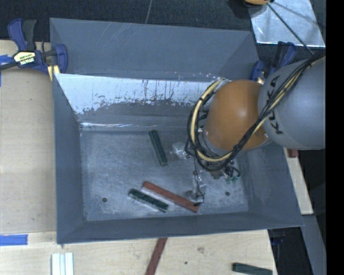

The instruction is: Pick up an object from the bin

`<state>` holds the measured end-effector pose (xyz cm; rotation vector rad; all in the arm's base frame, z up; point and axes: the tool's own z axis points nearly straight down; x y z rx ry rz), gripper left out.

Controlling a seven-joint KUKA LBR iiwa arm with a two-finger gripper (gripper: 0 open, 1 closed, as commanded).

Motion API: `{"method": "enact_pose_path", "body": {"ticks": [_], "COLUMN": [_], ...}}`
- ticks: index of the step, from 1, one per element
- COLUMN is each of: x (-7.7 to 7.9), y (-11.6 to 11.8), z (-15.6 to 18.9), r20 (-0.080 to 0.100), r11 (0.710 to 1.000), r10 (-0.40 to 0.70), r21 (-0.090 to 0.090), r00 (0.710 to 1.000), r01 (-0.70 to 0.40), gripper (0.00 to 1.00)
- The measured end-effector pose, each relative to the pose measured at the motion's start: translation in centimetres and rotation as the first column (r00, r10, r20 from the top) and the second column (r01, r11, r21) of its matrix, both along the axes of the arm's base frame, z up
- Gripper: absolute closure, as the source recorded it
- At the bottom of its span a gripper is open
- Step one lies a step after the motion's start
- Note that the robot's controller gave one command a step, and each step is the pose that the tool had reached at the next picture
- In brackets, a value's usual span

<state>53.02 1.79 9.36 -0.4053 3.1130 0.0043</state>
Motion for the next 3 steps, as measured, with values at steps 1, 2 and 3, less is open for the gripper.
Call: {"method": "enact_pose_path", "body": {"ticks": [1,2,3], "x": [-1.5,-3.7,-3.7], "y": [2.5,7.5,7.5], "z": [-0.6,-2.3,-2.3], "r20": [0.001,0.001,0.001], "r11": [0.999,0.990,0.990], "r10": [-0.040,-0.138,-0.138], "r21": [-0.004,-0.002,-0.002], "r00": [0.999,0.990,0.990], "r01": [0.040,0.138,0.138], "gripper": [0.00,1.00,1.00]}}
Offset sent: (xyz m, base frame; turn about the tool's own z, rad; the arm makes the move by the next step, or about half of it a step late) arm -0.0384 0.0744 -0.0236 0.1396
